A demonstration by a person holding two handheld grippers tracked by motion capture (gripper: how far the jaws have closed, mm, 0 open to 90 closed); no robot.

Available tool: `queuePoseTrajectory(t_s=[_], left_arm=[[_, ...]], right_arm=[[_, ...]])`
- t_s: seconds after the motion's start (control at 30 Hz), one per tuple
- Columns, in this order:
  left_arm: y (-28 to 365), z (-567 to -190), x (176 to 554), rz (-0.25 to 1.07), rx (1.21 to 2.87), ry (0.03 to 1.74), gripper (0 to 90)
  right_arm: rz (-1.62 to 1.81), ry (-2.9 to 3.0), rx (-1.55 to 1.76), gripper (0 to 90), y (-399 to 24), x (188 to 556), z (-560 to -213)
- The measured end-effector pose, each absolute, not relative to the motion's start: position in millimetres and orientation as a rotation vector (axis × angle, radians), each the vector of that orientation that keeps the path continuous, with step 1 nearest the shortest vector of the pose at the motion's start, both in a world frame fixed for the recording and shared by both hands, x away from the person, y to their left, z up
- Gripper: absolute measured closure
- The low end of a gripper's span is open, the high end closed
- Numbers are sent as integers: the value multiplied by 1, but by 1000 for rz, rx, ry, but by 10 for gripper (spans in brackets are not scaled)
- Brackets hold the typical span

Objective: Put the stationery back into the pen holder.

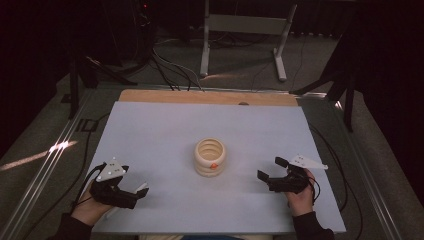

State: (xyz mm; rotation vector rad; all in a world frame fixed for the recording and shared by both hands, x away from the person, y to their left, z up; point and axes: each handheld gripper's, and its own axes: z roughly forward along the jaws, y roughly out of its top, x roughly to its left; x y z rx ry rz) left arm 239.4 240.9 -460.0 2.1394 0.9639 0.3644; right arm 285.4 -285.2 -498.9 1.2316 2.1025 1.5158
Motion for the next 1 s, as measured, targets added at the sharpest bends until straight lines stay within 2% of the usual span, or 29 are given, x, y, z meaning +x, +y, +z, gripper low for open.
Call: queuePoseTrajectory(t_s=[0.1,0.27,0.43,1.0], left_arm=[[243,-464,239,358,2153,972,1],[251,-472,240,249,2167,1011,2],[253,-477,244,214,2251,1067,2],[253,-481,249,73,2479,1097,15]], right_arm=[[1513,2108,1229,0,-284,286,-499],[1513,2114,1229,0,-283,286,-500],[1513,2117,1236,0,-283,286,-500],[1520,2120,1232,0,-284,286,-500]])
